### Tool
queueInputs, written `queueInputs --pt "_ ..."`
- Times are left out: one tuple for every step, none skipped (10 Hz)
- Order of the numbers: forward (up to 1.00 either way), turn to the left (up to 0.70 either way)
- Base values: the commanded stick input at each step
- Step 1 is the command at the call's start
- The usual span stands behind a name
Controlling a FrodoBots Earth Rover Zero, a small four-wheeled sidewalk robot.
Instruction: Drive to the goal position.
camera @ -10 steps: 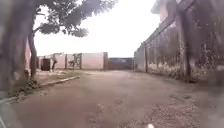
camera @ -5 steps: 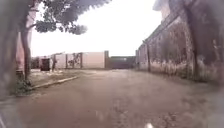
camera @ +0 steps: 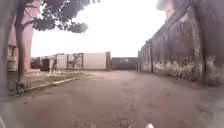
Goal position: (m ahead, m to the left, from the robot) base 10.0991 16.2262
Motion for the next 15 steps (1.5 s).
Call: queueInputs --pt "0.7 0.0" --pt "0.7 0.0" --pt "0.7 0.0" --pt "0.7 0.0" --pt "0.7 0.0" --pt "0.7 0.0" --pt "0.7 0.0" --pt "0.7 0.0" --pt "0.7 0.0" --pt "0.7 0.0" --pt "0.7 0.0" --pt "0.7 0.0" --pt "0.7 0.0" --pt "0.7 0.0" --pt "0.7 0.0"
